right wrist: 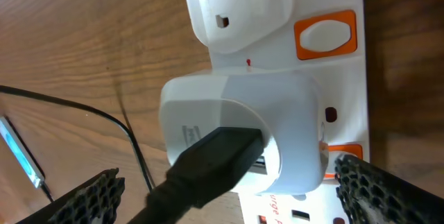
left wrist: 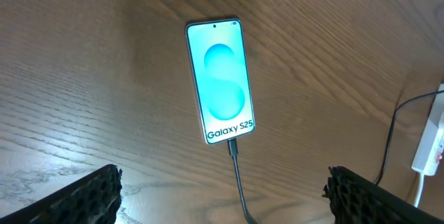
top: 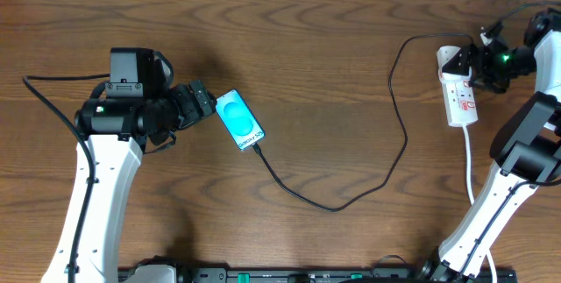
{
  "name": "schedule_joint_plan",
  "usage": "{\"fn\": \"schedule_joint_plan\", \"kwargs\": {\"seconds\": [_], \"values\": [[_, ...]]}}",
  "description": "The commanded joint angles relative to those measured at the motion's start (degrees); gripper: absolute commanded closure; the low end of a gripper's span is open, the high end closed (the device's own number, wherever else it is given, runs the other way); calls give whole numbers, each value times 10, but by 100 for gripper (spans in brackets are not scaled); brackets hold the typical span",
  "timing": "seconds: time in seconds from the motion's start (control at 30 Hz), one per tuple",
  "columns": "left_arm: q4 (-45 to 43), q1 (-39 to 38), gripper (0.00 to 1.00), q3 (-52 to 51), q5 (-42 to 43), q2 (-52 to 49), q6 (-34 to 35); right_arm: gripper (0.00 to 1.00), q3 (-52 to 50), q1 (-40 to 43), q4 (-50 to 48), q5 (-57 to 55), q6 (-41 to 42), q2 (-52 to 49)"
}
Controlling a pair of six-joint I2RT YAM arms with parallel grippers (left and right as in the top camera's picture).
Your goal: Plug charger to phone and switch on socket
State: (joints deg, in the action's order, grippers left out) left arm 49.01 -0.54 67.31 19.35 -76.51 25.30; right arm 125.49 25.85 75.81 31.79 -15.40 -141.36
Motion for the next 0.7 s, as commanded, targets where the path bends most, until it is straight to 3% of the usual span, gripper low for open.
{"fn": "schedule_joint_plan", "kwargs": {"seconds": [0.0, 0.67], "values": [[1, 2, 5, 5, -8, -2, -1, 2, -5, -3, -2, 3, 4, 7], [2, 2, 5, 5, -8, -2, -1, 3, -10, -4, -9, 42, 21, 7]]}}
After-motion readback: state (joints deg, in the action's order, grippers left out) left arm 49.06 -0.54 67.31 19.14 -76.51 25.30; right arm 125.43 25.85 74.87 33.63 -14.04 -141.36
